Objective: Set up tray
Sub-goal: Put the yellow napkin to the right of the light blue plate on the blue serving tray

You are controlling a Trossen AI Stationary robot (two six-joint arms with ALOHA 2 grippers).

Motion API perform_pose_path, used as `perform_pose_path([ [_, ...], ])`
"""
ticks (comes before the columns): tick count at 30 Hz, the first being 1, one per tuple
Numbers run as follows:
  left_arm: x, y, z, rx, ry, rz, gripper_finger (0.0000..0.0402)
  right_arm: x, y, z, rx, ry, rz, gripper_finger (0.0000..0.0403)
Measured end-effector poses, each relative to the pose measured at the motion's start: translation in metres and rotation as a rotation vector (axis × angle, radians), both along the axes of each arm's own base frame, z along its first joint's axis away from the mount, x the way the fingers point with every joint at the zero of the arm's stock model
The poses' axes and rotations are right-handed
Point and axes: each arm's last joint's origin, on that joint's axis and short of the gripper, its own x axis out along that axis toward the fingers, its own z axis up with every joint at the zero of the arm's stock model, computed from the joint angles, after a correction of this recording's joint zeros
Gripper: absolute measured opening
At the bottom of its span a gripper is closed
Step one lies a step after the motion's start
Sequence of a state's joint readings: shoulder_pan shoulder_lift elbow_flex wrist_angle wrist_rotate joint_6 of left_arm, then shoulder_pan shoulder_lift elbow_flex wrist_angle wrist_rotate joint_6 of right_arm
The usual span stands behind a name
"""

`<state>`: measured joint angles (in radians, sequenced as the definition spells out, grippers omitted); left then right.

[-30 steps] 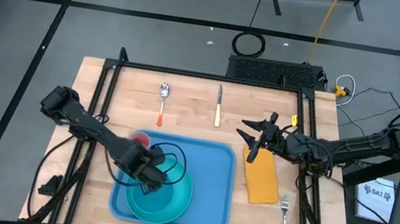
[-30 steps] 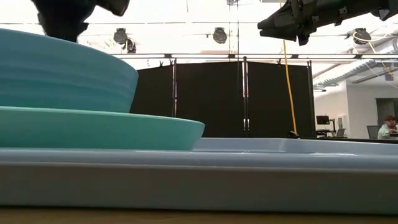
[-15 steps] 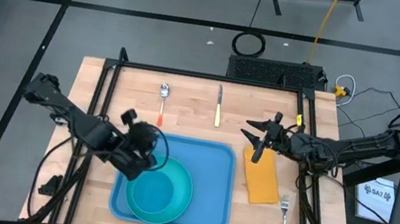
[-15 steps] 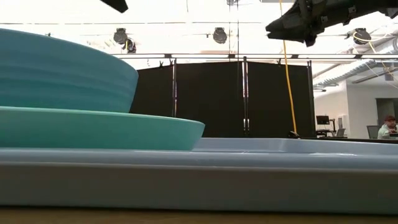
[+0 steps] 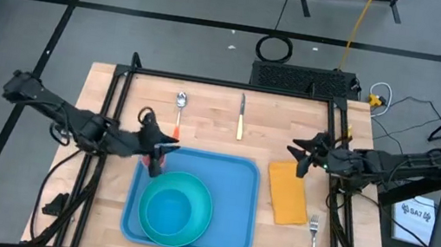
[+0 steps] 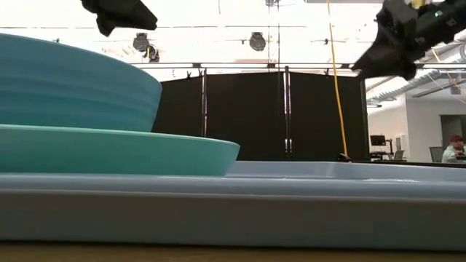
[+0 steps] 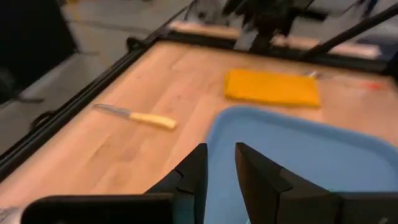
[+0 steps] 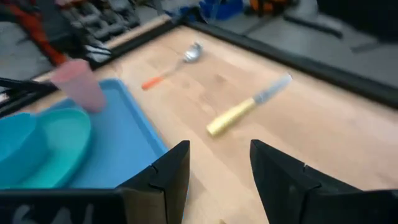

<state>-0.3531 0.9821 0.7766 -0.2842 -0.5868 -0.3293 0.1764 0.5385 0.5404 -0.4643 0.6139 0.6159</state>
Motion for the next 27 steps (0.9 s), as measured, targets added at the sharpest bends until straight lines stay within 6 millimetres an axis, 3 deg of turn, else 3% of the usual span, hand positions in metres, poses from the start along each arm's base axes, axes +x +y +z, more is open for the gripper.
perform_pose_path([
  [7, -0.020, 0.018, -0.015, -0.007, -0.062, 0.011, 0.0088, 0.001, -0.001, -0.010, 0.060, 0.067, -0.068, 0.0157],
  [13, -0.015, 0.026, -0.022, -0.115, -0.126, 0.008, 0.0088, 0.012, 0.001, -0.008, 0.027, 0.043, -0.043, 0.0157],
  [16, 0.002, 0.030, -0.023, -0.255, -0.153, -0.090, 0.0088, 0.017, 0.001, -0.006, 0.007, 0.026, -0.030, 0.0157],
  [22, 0.058, 0.043, -0.021, -0.478, -0.254, -0.257, 0.0088, 0.021, -0.001, -0.006, -0.041, 0.040, -0.031, 0.0157],
  [27, 0.110, 0.052, -0.024, -0.538, -0.220, -0.287, 0.0088, 0.022, -0.003, -0.003, -0.079, 0.028, -0.024, 0.0157],
])
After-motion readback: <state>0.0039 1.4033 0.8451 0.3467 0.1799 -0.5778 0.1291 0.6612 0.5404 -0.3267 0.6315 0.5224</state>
